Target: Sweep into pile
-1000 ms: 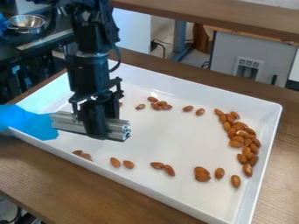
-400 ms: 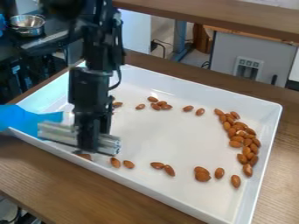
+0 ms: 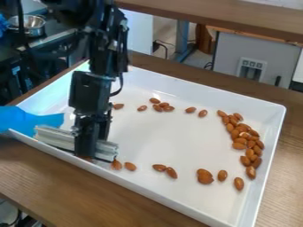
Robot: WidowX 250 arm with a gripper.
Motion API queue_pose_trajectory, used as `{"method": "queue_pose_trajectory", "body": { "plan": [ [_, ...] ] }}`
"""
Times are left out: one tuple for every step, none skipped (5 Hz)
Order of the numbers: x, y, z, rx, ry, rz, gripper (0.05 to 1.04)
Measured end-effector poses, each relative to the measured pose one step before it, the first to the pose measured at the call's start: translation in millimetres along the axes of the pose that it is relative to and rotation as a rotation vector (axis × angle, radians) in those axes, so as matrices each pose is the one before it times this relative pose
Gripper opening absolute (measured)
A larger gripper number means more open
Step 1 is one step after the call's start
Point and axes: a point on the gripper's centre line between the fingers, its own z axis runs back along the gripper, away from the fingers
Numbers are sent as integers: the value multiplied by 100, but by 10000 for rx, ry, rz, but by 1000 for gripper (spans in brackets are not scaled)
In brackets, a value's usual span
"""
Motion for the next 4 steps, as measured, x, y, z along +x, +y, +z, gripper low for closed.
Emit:
{"method": "queue_pose_trajectory", "body": {
  "plan": [
    [241, -270, -607, 298, -162, -154, 380],
    [195, -354, -143, 162, -144, -141, 380],
    [152, -479, -18, -257, -232, -220, 380],
    [-385, -612, 92, -462, -226, -768, 380]
  ]
}}
